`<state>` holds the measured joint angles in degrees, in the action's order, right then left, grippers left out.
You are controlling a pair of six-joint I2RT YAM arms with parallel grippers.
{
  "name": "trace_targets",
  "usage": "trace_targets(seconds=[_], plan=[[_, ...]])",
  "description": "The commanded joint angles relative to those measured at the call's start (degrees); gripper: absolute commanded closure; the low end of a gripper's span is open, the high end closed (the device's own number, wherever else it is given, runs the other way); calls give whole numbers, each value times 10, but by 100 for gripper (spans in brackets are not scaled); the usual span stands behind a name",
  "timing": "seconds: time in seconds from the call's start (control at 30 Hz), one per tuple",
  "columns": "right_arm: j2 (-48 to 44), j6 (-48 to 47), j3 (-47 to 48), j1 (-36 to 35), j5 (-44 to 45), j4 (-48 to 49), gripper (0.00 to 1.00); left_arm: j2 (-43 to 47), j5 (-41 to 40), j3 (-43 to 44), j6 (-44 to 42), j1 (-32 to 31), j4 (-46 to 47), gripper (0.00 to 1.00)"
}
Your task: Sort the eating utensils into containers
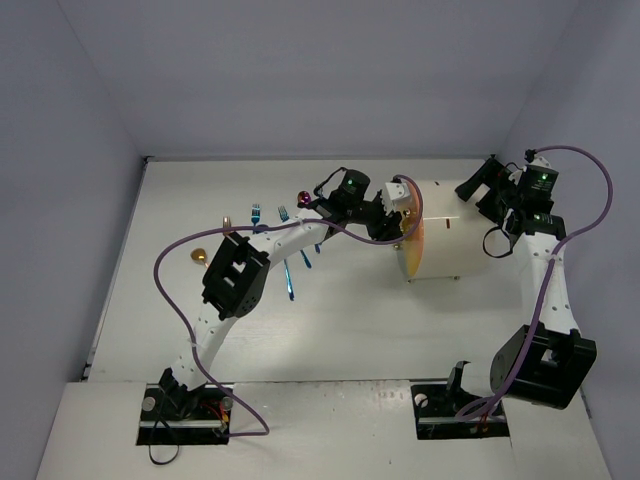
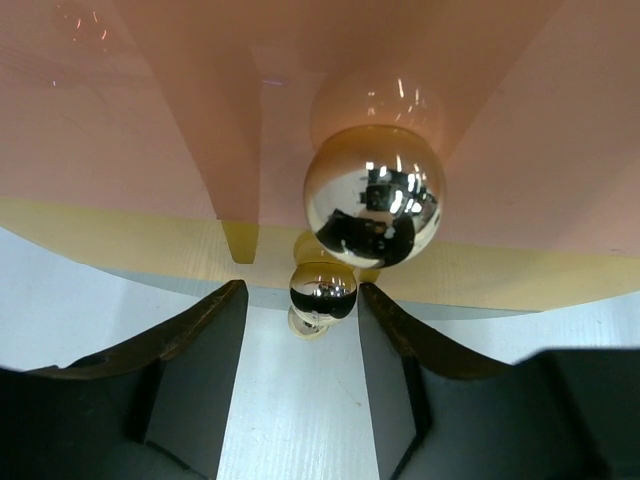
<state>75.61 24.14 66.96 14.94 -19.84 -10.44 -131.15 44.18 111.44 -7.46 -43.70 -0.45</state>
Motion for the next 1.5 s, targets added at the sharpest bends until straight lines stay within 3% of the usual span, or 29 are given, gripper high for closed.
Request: trace_targets(seconds=[0.0,0.5,0.93,1.47], plan=[[-8,-5,-10,-15,-11,-16,2,50,28,36,-15,-4,53,54],[-6,-8,-10,-18,-11,-15,2,54,33,51,-35,-4,43,56],[-10,-10,-11,-19,-1,-15,2,63,31,26,-38,-2,42,99],[-20,-19,-17,-19,35,-16,2,141,11,-84,-41,39,49,100]])
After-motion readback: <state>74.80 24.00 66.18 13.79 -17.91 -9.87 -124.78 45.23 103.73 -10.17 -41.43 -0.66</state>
